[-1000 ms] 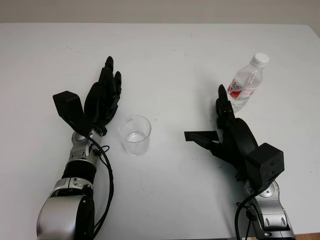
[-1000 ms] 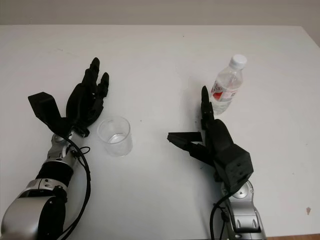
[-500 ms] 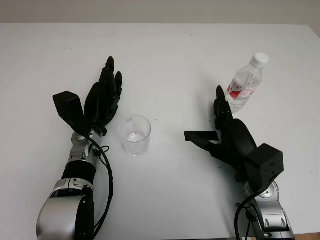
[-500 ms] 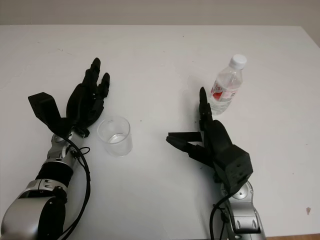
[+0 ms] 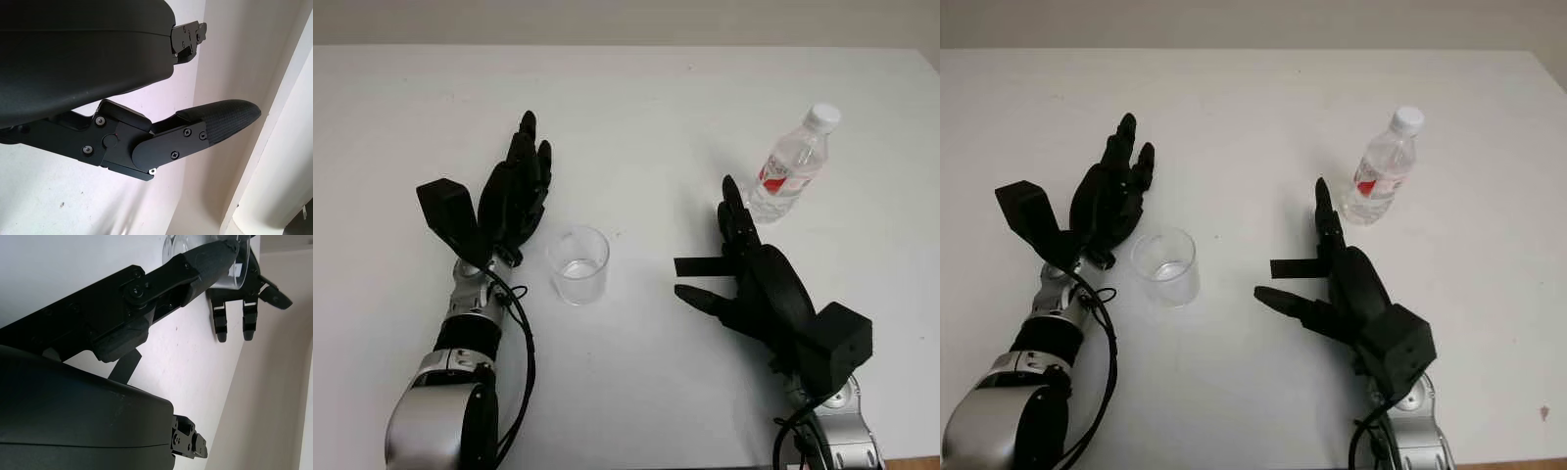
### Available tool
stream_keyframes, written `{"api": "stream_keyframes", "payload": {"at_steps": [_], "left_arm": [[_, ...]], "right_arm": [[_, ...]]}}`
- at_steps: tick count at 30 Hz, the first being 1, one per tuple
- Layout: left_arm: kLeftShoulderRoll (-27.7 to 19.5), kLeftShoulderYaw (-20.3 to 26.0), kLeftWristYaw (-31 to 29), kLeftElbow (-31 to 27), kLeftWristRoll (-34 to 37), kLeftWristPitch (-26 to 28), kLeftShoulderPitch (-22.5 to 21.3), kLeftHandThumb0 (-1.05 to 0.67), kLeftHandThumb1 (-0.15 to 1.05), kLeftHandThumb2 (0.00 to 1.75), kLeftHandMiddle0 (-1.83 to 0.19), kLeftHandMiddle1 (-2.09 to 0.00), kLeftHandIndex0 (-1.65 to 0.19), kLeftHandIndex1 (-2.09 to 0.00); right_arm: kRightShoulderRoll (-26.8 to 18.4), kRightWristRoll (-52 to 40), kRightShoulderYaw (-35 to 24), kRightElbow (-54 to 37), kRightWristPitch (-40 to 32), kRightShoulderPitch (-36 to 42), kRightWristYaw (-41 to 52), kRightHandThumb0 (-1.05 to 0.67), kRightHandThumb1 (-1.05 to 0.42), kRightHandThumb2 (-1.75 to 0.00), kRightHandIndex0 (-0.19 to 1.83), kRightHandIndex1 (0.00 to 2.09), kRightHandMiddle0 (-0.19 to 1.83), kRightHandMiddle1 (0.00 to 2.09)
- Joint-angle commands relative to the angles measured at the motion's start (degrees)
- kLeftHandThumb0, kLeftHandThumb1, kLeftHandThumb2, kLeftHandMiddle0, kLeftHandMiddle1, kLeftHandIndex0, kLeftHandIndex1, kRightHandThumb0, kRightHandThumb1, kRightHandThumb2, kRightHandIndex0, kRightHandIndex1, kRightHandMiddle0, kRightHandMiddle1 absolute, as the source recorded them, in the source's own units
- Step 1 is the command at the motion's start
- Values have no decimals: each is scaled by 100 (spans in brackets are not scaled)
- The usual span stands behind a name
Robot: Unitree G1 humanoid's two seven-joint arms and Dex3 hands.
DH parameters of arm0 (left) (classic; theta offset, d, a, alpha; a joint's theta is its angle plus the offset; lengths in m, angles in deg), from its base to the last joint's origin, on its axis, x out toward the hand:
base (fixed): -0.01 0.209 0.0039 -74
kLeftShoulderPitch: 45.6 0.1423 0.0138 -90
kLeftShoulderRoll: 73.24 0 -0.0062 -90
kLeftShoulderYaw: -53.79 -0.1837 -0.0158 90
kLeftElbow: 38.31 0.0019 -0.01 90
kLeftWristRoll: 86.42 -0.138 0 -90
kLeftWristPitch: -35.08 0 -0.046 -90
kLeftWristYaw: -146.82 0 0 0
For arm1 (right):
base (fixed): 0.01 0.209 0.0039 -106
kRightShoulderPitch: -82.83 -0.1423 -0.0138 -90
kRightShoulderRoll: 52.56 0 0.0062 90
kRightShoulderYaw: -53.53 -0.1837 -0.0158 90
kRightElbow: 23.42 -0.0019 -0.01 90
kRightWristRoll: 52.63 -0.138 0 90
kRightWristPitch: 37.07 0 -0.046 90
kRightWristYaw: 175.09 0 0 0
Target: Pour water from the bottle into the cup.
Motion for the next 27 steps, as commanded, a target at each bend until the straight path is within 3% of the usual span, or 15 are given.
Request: {"api": "stream_keyframes", "payload": {"at_steps": [1, 19, 27], "left_arm": [[37, -8, -20, 28, 7, 15, 40, -85, 105, 73, 19, 0, 19, 0], [11, -10, -89, 52, -1, 30, 45, -85, 105, 73, 19, 0, 19, 0], [31, 5, -106, 132, 11, 10, -15, -86, 105, 72, 19, 0, 19, 0]], "right_arm": [[15, -75, 12, -184, 40, 149, 45, -97, -87, -5, -19, 0, -19, 0], [-90, -425, -271, -1547, -466, 1717, 135, -92, -88, -6, -19, 0, -19, 0], [-169, -434, -518, -2045, -354, 2292, 179, -95, -89, -6, -19, 0, -19, 0]]}}
